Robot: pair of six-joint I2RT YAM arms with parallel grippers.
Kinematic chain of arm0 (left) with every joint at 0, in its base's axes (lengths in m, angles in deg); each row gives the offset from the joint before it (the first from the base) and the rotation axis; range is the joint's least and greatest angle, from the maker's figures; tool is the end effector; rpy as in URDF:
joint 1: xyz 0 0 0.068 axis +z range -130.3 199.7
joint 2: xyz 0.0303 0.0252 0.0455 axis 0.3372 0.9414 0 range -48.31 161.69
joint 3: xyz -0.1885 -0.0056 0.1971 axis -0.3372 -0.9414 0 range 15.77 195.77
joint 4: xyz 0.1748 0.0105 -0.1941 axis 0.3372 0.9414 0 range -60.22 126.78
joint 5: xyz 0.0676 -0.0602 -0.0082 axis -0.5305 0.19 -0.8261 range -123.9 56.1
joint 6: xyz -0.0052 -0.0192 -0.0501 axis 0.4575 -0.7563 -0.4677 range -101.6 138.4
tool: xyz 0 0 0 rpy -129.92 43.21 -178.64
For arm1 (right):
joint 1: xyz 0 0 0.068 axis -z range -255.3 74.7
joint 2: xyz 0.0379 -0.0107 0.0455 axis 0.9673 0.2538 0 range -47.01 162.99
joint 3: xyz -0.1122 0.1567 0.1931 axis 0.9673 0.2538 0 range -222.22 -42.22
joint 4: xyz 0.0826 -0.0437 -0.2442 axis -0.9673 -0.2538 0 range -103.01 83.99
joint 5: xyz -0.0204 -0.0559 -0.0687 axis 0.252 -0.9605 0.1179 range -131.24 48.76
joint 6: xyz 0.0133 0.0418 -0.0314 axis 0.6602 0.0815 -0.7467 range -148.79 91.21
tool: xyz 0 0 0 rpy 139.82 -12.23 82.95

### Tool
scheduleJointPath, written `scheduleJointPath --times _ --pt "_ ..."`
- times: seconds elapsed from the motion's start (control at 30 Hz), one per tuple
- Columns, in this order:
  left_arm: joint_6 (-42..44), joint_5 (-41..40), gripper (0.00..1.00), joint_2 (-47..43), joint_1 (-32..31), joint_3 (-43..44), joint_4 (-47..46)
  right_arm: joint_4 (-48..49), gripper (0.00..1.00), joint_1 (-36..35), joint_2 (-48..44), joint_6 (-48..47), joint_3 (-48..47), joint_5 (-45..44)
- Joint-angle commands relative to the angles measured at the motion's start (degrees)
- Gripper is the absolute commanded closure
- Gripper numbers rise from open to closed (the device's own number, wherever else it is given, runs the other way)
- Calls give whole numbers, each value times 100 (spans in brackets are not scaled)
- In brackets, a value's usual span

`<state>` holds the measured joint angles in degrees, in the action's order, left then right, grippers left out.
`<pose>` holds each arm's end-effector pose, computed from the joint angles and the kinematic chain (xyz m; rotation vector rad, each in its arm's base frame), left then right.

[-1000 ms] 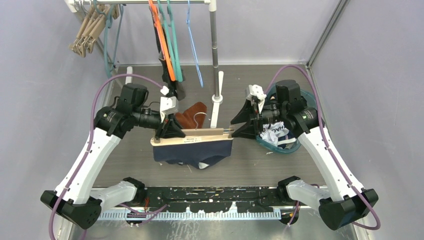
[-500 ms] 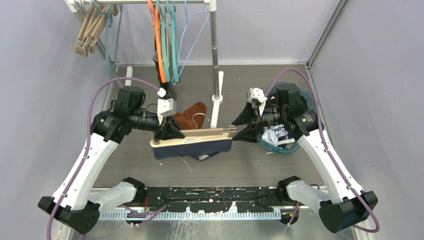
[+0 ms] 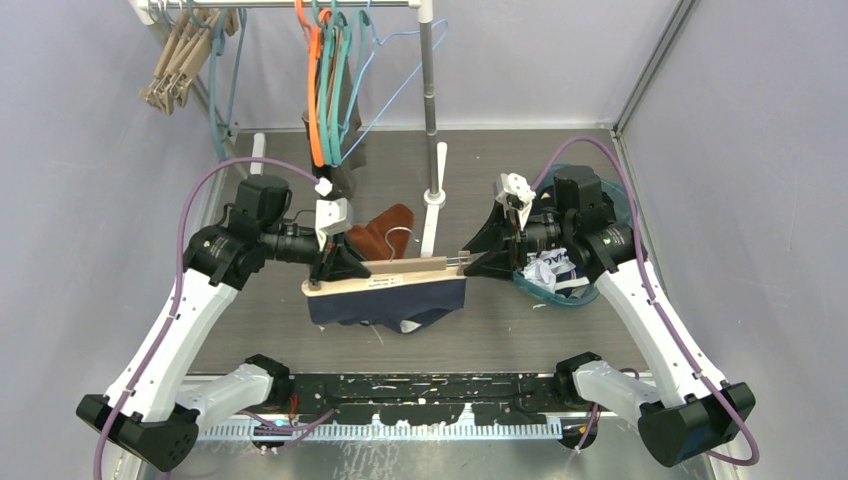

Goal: Remove the underwear clipped to the hanger
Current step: Remove the underwear from the hanger.

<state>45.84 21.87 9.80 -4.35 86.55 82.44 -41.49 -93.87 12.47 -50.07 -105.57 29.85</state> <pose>0.1510 -0.0995 0.3895 1.3395 1.6185 -1.0507 0.1780 0.0954 0.3724 -1.2815 1.4390 1.2548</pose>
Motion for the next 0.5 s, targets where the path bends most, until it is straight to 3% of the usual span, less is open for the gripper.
scheduleJointPath --times 0.0,0.23,0.3,0.33,0.4,0.47 --pt "-80 264 100 -103 -22 32 -431 270 48 20 -112 133 33 142" --pt "-91 292 100 -140 -20 -31 -460 366 52 20 -125 213 85 126" --pt "-81 288 100 -138 -20 -56 -474 494 62 39 -137 349 86 130" --pt "-77 285 100 -143 -20 -69 -487 543 75 58 -139 405 93 128" --pt "-81 311 100 -167 0 -79 -487 628 90 109 -163 484 99 87" --pt "-112 359 100 -186 31 -99 -513 680 95 143 -191 525 112 43"
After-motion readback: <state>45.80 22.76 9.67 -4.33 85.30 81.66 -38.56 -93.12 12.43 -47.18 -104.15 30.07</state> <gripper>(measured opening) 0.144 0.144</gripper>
